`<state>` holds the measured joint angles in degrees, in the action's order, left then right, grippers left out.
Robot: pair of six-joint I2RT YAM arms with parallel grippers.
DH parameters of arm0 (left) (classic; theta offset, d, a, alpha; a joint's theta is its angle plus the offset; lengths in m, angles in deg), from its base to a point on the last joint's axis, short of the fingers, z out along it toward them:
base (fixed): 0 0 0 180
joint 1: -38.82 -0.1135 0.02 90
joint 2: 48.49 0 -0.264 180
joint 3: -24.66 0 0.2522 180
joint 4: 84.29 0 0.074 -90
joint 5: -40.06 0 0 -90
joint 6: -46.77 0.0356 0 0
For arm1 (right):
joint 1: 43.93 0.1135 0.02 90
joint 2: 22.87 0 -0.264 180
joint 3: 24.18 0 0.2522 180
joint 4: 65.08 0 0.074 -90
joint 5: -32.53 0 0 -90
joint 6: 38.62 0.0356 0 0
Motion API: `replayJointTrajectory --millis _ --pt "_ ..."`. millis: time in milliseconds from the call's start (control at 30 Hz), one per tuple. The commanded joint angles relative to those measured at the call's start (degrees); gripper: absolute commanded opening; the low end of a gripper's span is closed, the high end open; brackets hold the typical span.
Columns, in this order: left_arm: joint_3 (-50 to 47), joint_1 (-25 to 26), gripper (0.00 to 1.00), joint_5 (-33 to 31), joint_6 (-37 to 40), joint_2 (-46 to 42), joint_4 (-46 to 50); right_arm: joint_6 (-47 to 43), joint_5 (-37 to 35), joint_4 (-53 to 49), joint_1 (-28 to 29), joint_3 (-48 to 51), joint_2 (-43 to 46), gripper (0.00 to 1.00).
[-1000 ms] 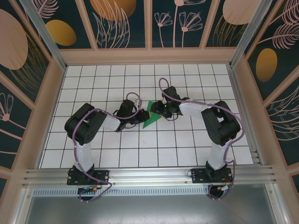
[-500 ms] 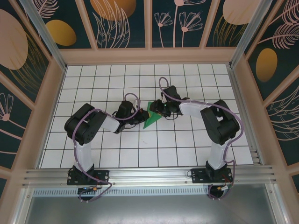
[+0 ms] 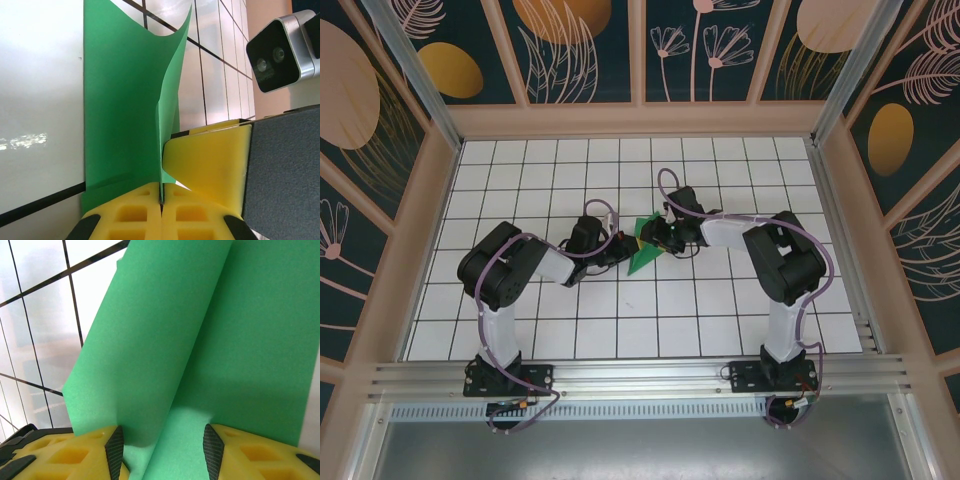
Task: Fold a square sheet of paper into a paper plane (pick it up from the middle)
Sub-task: Fourth fold the wing at the center of the table.
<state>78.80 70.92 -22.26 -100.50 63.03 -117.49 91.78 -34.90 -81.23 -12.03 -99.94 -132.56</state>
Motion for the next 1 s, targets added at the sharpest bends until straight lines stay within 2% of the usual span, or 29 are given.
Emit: replayJointTrajectory --millis 0,367,967 --pt "-0.67 -0.28 0.05 1.22 -0.72 0.7 -2.35 -0.5 -0.83 -1.4 -0.26 -0.76 -1.65 0.51" --pt "-0.93 -0.41 0.05 0.73 -1.13 1.23 -2.13 -1.32 0.72 2.22 -0.3 -0.31 4.2 0.51" --pt "-0.79 -0.4 0.05 0.84 -1.87 1.59 -1.9 -1.83 -0.12 -1.65 -0.21 -3.82 -2.71 0.51"
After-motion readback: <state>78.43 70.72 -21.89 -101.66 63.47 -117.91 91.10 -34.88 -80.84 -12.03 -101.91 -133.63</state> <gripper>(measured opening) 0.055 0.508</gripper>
